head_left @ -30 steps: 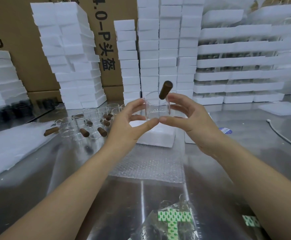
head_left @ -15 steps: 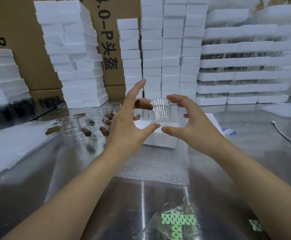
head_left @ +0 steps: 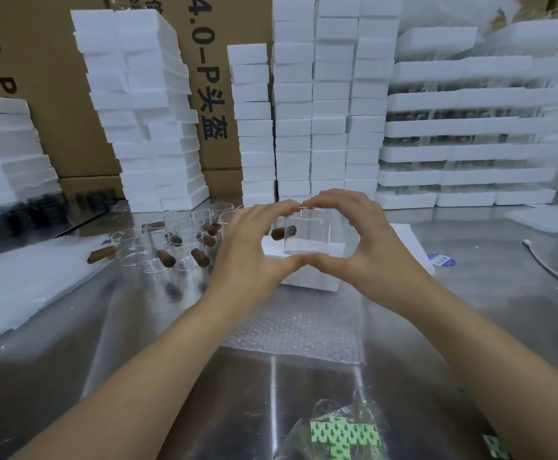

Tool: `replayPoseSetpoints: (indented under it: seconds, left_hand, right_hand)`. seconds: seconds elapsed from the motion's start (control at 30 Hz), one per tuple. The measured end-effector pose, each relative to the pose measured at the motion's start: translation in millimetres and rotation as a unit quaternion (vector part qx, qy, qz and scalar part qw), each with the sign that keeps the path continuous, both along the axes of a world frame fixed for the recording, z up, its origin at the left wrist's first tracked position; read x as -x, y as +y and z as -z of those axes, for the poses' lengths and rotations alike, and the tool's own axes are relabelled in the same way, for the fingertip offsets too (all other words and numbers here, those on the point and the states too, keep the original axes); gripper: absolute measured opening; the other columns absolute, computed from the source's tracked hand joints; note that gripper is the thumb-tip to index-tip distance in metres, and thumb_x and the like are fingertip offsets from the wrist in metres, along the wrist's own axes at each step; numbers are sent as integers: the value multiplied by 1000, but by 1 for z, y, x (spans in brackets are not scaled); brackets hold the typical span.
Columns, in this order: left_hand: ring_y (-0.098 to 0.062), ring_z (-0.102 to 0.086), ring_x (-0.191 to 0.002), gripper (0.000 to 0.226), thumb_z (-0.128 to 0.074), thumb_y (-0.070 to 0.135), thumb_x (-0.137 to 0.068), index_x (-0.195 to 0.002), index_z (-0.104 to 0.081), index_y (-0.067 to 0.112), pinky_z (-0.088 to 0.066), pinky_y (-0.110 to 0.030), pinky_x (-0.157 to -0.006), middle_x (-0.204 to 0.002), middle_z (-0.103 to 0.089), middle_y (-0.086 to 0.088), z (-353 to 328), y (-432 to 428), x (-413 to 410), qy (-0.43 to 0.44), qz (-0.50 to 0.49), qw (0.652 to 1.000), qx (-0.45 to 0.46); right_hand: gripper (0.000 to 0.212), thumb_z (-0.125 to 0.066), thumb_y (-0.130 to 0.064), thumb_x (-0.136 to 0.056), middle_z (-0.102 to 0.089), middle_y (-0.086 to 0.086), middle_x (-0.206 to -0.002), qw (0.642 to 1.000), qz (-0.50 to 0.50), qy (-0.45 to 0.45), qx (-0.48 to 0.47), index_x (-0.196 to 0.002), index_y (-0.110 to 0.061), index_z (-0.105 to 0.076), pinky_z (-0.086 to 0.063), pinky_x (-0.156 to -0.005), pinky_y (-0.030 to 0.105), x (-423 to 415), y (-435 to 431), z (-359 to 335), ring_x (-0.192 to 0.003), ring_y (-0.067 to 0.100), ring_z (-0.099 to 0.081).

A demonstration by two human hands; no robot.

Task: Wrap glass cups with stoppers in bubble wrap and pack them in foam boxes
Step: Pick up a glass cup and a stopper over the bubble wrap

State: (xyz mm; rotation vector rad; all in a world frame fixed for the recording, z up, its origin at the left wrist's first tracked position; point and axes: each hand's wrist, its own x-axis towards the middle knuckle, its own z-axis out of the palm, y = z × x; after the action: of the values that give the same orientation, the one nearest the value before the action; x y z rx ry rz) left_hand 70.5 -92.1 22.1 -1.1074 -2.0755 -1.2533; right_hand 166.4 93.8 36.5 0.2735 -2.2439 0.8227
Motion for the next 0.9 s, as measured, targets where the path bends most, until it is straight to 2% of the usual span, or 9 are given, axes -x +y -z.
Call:
replayPoseSetpoints:
  seconds: [0.1,0.23,0.33,0.4,0.6,0.67,0.73,0.83,0.9]
  left_hand:
    - [4,-56,-128,62,-96,34,-78,-126,-62,52,-42,-24,-97,-130,-67,30,-5,-1,2,-68,31,997,-29]
    - [-5,-64,-131,68,-97,31,-74,-133,-65,39,-51,-47,-111,-132,-74,16,-10,-3,1,-199,131,970,-56]
    - [4,-61,-129,78,-94,45,-74,-142,-56,50,-54,-36,-102,-138,-68,22,-10,-2,-4,-167,108,979,-37]
    - [7,-60,-124,76,-91,54,-73,-140,-55,58,-51,-25,-91,-136,-64,28,-10,-2,-7,-119,80,989,-25]
    - [6,-64,-121,59,-96,39,-78,-124,-61,51,-53,-34,-91,-132,-67,28,-8,-6,5,-124,84,989,-16]
    - [6,-63,-125,59,-96,36,-79,-122,-60,55,-55,-36,-94,-134,-67,26,-8,-6,8,-131,95,987,-9]
    - [7,-60,-130,61,-96,36,-80,-123,-59,59,-55,-36,-95,-136,-65,26,-5,-6,9,-141,108,984,3]
    - [14,-50,-135,72,-94,37,-83,-134,-52,66,-48,-30,-102,-141,-57,34,0,-6,12,-145,99,984,34]
    - [22,-44,-132,79,-90,37,-86,-140,-44,71,-39,-19,-102,-146,-48,40,2,-7,16,-141,68,986,51]
  right_hand:
    - [76,-87,-41,-81,-44,-33,-146,999,10,-29,8,-145,-50,-46,-29,-113,19,0,4,-1,-143,-1,-31]
    - [66,-87,-36,-81,-46,-25,-147,999,27,-11,25,-139,-42,-56,-31,-115,19,1,8,-2,-143,1,-35]
    - [61,-86,-32,-81,-49,-23,-143,999,36,6,6,-134,-41,-58,-29,-113,15,0,7,-3,-139,3,-38]
    - [59,-85,-30,-83,-51,-22,-140,999,45,7,-21,-134,-40,-56,-34,-114,21,-1,5,-2,-136,6,-41]
    - [71,-76,-34,-90,-57,-22,-141,995,32,-95,-15,-150,-49,-41,-40,-111,23,-2,12,-1,-132,-3,-50]
    - [55,-68,-29,-96,-61,-20,-137,993,48,-102,-39,-148,-37,-53,-37,-109,11,0,15,1,-123,-10,-52]
    - [36,-61,-27,-102,-65,-22,-123,993,61,-89,-55,-138,-29,-64,-34,-94,-2,3,14,2,-107,-12,-54]
    - [23,-58,-26,-106,-65,-28,-98,991,80,-81,-75,-124,-28,-72,-42,-83,9,8,17,3,-92,-10,-59]
    - [19,-60,-28,-104,-69,-26,-98,989,111,-70,-65,-118,-31,-73,-49,-84,24,10,22,4,-89,-3,-61]
